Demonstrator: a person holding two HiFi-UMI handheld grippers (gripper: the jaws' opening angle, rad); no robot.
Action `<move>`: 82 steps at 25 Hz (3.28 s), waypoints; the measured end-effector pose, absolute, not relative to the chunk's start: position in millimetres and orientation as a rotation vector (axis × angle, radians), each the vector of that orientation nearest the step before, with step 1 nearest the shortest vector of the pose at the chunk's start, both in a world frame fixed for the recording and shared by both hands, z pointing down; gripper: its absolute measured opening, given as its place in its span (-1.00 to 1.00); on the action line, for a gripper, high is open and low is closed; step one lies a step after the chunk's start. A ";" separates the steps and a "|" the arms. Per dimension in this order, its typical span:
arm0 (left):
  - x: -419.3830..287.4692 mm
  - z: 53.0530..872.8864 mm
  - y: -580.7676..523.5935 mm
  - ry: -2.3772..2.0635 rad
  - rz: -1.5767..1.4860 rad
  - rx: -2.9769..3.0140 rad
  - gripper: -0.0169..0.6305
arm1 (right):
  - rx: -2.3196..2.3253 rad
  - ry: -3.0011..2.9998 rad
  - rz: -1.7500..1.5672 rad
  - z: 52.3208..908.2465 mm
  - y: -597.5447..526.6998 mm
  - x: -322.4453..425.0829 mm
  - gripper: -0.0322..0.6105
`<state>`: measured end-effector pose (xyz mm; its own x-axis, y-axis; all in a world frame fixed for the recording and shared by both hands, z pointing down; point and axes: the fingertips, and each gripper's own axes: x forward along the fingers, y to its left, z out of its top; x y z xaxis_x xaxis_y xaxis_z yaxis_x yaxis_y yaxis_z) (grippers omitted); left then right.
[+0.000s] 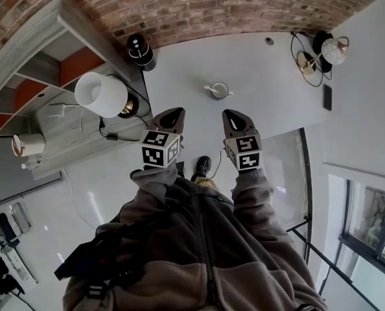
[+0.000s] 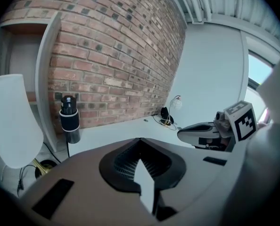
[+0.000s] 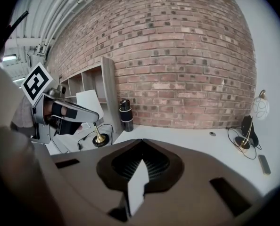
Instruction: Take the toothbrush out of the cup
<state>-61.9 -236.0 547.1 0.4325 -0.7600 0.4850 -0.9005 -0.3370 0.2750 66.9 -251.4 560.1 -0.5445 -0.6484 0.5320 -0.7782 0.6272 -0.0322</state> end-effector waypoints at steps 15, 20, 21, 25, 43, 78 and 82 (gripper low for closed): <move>-76.1 642.8 -239.6 -1.308 0.470 2.052 -0.93 | 0.962 -2.262 0.376 651.3 -289.2 52.1 -0.89; -80.9 659.3 -246.0 -1.301 0.487 2.019 -0.93 | 0.928 -2.239 0.393 674.2 -307.9 50.0 -0.89; -81.5 662.4 -247.3 -1.297 0.489 2.014 -0.93 | 0.921 -2.239 0.395 677.6 -311.9 48.5 -0.86; -83.9 674.1 -249.7 -1.282 0.502 1.996 -0.93 | 0.859 -2.252 0.369 690.6 -324.4 38.5 -0.73; -104.4 694.2 -247.3 -1.325 0.510 1.925 -0.93 | 0.774 -2.163 0.194 739.0 -363.2 28.4 -0.62; -53.2 458.2 -316.0 -1.503 0.215 2.403 -0.93 | 1.387 -2.410 0.101 453.0 -339.1 76.1 -0.76; -49.4 409.1 -318.7 -1.537 0.145 2.471 -0.93 | 1.475 -2.450 0.065 405.1 -328.7 85.1 -0.76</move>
<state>-49.4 -318.7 409.1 0.4456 -0.8720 0.2026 -0.8945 -0.4246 0.1398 85.1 -328.7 405.1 -0.4392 -0.8598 0.2604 -0.8724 0.4774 0.1051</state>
